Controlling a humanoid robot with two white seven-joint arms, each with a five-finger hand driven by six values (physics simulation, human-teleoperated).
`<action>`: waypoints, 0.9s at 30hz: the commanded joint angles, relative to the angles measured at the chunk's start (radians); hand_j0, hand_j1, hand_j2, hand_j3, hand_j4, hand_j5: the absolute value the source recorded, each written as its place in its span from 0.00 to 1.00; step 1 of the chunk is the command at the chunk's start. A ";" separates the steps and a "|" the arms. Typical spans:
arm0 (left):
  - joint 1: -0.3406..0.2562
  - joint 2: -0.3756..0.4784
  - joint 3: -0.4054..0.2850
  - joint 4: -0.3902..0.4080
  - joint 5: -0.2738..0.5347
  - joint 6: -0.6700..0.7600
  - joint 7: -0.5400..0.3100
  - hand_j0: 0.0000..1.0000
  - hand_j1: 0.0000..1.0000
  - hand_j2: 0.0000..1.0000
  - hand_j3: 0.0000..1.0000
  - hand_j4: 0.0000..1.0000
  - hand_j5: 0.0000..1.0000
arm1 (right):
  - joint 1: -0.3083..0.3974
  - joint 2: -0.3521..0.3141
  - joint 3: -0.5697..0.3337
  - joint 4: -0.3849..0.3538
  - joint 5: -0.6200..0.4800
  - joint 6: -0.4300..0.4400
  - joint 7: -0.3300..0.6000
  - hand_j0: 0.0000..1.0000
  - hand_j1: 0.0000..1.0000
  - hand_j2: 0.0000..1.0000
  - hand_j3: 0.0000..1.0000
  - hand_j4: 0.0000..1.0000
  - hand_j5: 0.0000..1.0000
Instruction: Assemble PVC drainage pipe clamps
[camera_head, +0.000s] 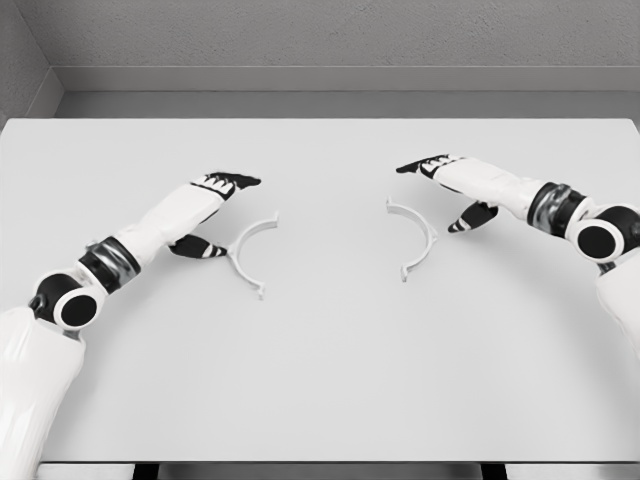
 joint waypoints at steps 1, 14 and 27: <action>0.000 0.004 -0.004 -0.026 0.008 -0.003 0.001 1.00 1.00 1.00 1.00 1.00 1.00 | 0.000 0.003 0.002 0.010 0.000 0.002 0.000 1.00 1.00 1.00 1.00 1.00 1.00; 0.021 -0.007 -0.019 -0.063 0.008 -0.004 0.001 1.00 1.00 1.00 1.00 1.00 1.00 | -0.005 0.029 0.000 0.022 0.020 0.002 0.000 1.00 1.00 1.00 1.00 1.00 1.00; 0.020 -0.031 -0.039 -0.080 0.005 0.002 0.001 1.00 1.00 1.00 1.00 1.00 1.00 | -0.005 0.040 0.002 0.019 0.018 0.002 0.000 1.00 1.00 1.00 1.00 1.00 1.00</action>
